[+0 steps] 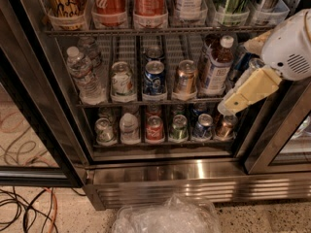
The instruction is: Pick green can from top shelf of fridge
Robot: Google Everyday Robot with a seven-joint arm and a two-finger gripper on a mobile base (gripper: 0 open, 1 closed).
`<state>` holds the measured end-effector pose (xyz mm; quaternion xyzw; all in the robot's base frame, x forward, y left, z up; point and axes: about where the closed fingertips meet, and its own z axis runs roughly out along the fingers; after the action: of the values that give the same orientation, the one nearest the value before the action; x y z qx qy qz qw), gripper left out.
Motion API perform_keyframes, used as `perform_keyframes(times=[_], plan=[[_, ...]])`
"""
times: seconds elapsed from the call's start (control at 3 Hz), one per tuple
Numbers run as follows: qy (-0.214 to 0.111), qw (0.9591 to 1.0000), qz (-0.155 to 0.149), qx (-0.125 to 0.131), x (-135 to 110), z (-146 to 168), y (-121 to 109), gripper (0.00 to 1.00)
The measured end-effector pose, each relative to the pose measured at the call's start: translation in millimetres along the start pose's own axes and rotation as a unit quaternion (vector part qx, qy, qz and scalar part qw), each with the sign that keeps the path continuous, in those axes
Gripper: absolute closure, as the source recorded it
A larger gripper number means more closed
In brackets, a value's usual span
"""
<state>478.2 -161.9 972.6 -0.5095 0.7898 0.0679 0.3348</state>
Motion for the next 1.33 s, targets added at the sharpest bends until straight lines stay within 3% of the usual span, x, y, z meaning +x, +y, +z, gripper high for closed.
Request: perform_keyframes(times=[0.33,0.67,1.0,1.33], plan=[[-0.010,0.9998,0.014,0.013,-8.1,4.2,-1.5,0.00],[-0.045,0.9957,0.067,0.045,-19.4,9.6,-6.9,0.00],[-0.089,0.9830,0.131,0.094,-30.9,12.3,-19.5,0.00],[-0.136,0.9637,0.186,0.134,-43.2,13.8,-23.6,0.00]])
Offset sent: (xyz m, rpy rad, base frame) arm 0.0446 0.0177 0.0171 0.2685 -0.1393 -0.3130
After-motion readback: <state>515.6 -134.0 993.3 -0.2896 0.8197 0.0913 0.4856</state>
